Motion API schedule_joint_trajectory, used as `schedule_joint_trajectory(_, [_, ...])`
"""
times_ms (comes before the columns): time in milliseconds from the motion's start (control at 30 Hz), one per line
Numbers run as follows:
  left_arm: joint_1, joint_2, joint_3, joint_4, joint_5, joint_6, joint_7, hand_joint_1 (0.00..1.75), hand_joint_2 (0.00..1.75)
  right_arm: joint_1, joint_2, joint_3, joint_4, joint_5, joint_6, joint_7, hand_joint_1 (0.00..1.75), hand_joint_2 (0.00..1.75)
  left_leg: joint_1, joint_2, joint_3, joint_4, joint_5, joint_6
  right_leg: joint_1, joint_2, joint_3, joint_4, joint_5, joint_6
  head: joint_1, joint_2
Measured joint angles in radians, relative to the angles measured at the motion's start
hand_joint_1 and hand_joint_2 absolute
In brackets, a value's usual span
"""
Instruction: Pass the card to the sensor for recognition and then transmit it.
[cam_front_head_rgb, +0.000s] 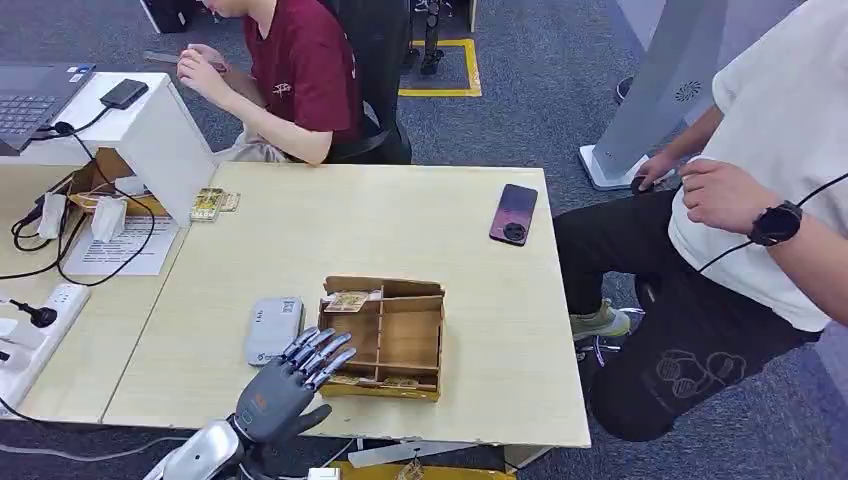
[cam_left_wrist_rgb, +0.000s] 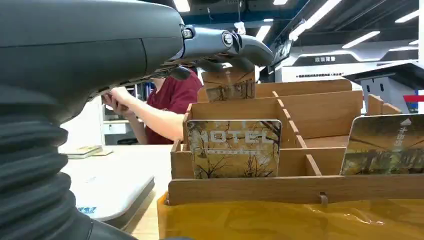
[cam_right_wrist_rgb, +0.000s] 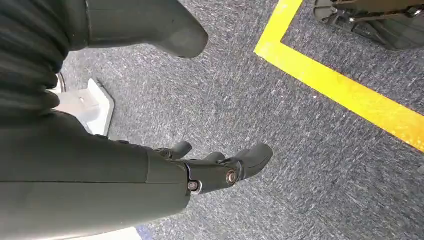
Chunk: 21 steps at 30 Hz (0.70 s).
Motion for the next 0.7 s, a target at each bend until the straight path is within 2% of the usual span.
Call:
schedule_joint_trajectory(67, [0.000, -0.001, 0.000, 0.001, 0.001, -0.001, 0.000, 0.00, 1.75, 0.000, 0.000, 0.000, 0.000, 0.001, 0.000, 0.000, 0.00, 1.75, 0.000, 0.000, 0.000, 0.000, 0.000, 0.000, 0.000, 0.000, 0.000, 0.000, 0.000, 0.000, 0.000, 0.000])
schedule_joint_trajectory(100, [0.000, -0.004, 0.000, 0.004, 0.002, -0.006, 0.000, 1.62, 1.75, 0.000, 0.000, 0.000, 0.000, 0.003, 0.000, 0.000, 0.00, 1.75, 0.000, 0.000, 0.000, 0.000, 0.000, 0.000, 0.000, 0.000, 0.000, 0.000, 0.000, 0.000, 0.000, 0.000])
schedule_joint_trajectory(133, [0.000, -0.004, 0.000, 0.005, 0.001, -0.006, 0.000, 1.71, 1.75, 0.000, 0.000, -0.001, 0.000, 0.004, 0.000, 0.000, 0.00, 1.75, 0.000, 0.000, 0.000, 0.000, 0.000, 0.000, 0.000, 0.000, 0.000, 0.000, 0.000, 0.000, 0.000, 0.000])
schedule_joint_trajectory(233, [-0.007, -0.006, -0.008, 0.037, 0.002, -0.048, 0.000, 1.75, 1.75, -0.001, 0.000, -0.003, 0.000, 0.018, -0.001, -0.002, 0.00, 1.75, 0.000, 0.000, 0.000, 0.000, 0.000, 0.000, 0.000, 0.000, 0.000, 0.000, 0.000, 0.000, 0.000, 0.000])
schedule_joint_trajectory(700, [-0.019, -0.004, -0.008, 0.034, 0.056, -0.049, -0.008, 1.75, 1.75, -0.001, -0.001, -0.024, 0.000, 0.024, -0.006, -0.015, 0.00, 1.75, 0.000, 0.000, 0.002, 0.000, 0.000, 0.000, 0.000, 0.000, 0.003, 0.000, 0.000, 0.000, 0.000, 0.000])
